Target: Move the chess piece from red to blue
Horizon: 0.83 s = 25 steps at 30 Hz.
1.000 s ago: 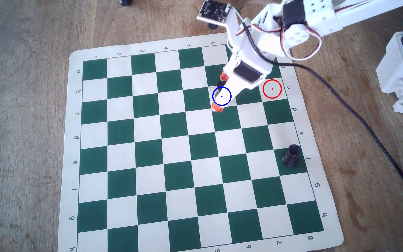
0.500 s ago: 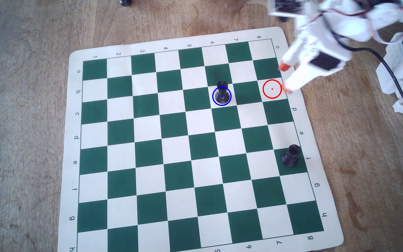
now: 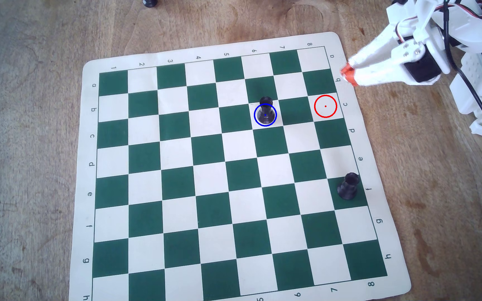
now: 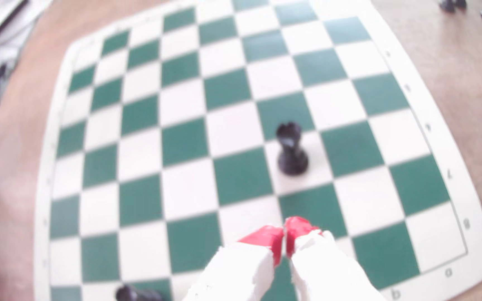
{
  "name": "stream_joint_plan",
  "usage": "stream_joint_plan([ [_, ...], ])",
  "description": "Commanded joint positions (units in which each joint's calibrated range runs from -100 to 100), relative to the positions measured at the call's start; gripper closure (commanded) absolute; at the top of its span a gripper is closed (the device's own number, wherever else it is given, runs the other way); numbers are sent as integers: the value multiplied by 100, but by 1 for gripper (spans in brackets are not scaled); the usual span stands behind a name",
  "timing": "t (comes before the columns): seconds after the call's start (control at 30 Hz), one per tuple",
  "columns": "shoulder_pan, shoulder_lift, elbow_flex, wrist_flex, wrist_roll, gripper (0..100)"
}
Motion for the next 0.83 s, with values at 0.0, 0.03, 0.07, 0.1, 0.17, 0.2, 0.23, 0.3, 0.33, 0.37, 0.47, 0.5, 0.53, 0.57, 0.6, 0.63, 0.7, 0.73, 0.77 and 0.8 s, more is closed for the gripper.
stream_joint_plan([
  [0.0,274,-504,67,-953,-49,100],
  [0.03,321,-614,94,-1141,-34,100],
  [0.07,337,-733,94,-1280,-49,100],
  [0.1,337,-852,58,-1288,-73,100],
  [0.17,290,-1293,149,-1297,-88,100],
  [0.2,290,-1293,94,-1297,-83,100],
  [0.23,329,-1293,22,-1411,-98,100],
  [0.3,493,-1293,-5,-2173,-103,100],
  [0.33,681,-1293,185,-3270,-54,100],
  [0.37,908,-1293,647,-4876,39,100],
  [0.47,994,-1302,1708,-7898,430,100],
  [0.5,1025,-1302,1708,-8258,454,100],
  [0.53,1181,-1302,1708,-9126,479,100],
  [0.57,1197,-1302,1708,-9593,552,100],
  [0.6,1181,-1302,1708,-9970,669,100],
  [0.63,1127,-1302,1708,-10445,786,100],
  [0.7,900,-1302,1708,-11608,918,100],
  [0.73,822,-1302,1708,-11985,928,100],
  [0.77,736,-1302,1708,-12181,957,100],
  [0.8,665,-1302,1699,-12542,1026,100],
])
